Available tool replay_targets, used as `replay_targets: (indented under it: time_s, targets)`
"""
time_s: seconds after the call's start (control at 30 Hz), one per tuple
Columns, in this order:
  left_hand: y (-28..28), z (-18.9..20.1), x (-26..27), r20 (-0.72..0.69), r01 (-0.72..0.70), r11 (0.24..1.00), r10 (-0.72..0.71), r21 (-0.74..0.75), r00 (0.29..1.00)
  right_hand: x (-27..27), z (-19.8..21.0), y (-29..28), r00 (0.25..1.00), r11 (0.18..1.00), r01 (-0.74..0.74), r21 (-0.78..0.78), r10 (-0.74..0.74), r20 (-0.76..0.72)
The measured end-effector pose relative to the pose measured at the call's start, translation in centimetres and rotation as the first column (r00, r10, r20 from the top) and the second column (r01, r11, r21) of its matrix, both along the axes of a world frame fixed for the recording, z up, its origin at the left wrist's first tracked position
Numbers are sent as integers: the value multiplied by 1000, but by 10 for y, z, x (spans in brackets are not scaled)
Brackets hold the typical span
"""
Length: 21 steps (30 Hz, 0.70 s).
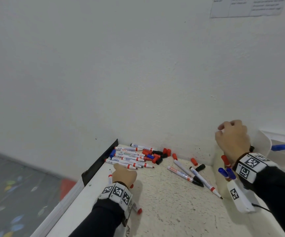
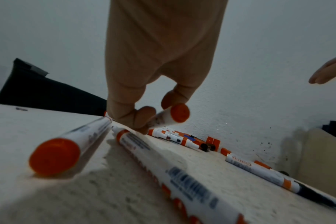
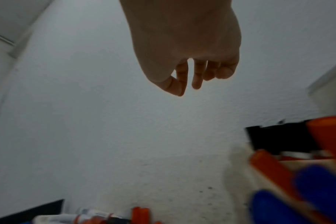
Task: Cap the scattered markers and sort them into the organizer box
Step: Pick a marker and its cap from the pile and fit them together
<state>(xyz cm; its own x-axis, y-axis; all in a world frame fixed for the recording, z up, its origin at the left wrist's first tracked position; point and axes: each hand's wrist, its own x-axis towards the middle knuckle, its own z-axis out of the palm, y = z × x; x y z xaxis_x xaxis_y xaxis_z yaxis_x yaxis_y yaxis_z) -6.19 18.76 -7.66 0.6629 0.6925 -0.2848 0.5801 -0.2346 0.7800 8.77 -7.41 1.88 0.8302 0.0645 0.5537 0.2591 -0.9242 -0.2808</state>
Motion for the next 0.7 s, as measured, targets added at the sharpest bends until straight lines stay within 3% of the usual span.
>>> replay_targets:
  time_s: [0.07,0.13,0.23,0.3,0.47,0.7]
  targets:
    - [1,3,-1,-14,-5,999,4,-31,1000,-8,6,23,996,995,-91,47,92,-17]
    - [2,3,-1,-49,-3,1000,2,-20,999,-14,2,46,964,979,-183,93,197,-178]
    - [1,-3,1,-154,83,992,-69,90,986,-19,-20,71,838,967,-250,52,242,-490]
    - [-2,-10,3,-205,165,976,-134,143,970,-19,-39,78,774,962,-272,-17,208,-598]
    - [-10,-23,12,-322,302,909,-205,288,924,-1,-80,70,740,966,-187,-181,17,-673]
    - [-8,-17,21,-164,263,937,-229,230,960,28,-120,52,729,939,-160,-305,-95,-677]
